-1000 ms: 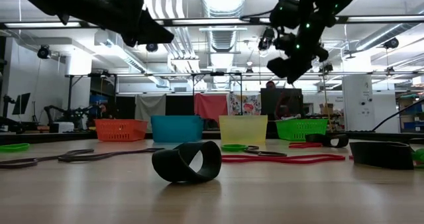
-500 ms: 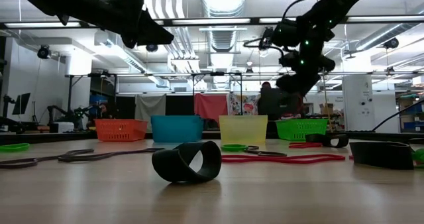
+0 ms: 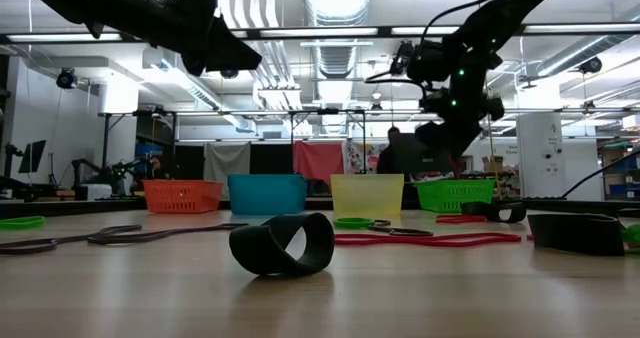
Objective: Sort rubber bands into baskets
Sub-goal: Put the red rubber band into the green bin, then put the red rubber band into the orange bin
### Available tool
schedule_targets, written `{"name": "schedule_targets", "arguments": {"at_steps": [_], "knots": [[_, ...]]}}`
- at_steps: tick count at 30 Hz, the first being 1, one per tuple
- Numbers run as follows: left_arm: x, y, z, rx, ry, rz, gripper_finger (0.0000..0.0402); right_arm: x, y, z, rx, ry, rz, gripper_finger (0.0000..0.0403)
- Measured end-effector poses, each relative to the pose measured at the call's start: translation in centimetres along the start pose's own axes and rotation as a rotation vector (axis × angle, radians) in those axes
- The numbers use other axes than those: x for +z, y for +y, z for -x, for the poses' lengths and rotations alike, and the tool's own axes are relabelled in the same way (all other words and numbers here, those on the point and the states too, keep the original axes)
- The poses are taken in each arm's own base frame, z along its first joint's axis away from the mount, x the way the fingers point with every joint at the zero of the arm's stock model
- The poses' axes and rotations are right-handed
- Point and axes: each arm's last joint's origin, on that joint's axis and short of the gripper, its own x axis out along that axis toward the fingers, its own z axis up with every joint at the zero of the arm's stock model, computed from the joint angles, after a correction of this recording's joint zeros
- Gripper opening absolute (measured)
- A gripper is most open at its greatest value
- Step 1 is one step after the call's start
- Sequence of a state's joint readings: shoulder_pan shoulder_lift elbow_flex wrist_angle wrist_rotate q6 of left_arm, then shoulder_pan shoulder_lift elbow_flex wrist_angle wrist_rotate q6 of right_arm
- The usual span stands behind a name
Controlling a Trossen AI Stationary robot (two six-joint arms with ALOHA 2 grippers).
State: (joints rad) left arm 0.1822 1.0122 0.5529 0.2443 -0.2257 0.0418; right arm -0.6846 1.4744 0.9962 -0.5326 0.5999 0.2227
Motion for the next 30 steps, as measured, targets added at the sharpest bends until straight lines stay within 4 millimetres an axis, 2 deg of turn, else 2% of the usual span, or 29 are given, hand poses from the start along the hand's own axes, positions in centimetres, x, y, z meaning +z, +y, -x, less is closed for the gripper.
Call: {"name": "schedule_targets", "arguments": {"at_steps": [7,15,18,24,30], "knots": [[-0.1,0.0,0.0,0.000,0.006,0.011,0.0134,0.3,0.5,-0.3,0.064,-0.013,-0.019,0.0029],[-0.4,0.0,0.0,0.000,0.043,0.042,0.0134,0.4,0.6,-0.3,0.086,-0.021,-0.051,0.0104],[-0.6,-0.1,0.0,-0.001,0.065,0.066,0.0134,0.4,1.0,0.0,0.145,-0.019,-0.047,0.0129],[-1.3,-0.6,0.2,-0.021,0.134,0.148,0.0134,0.3,3.3,2.1,0.392,-0.053,0.009,0.0156],[-1.7,-2.6,0.8,-0.130,0.190,0.236,0.0134,-0.9,6.3,6.2,0.523,-0.141,0.174,0.0157]]}}
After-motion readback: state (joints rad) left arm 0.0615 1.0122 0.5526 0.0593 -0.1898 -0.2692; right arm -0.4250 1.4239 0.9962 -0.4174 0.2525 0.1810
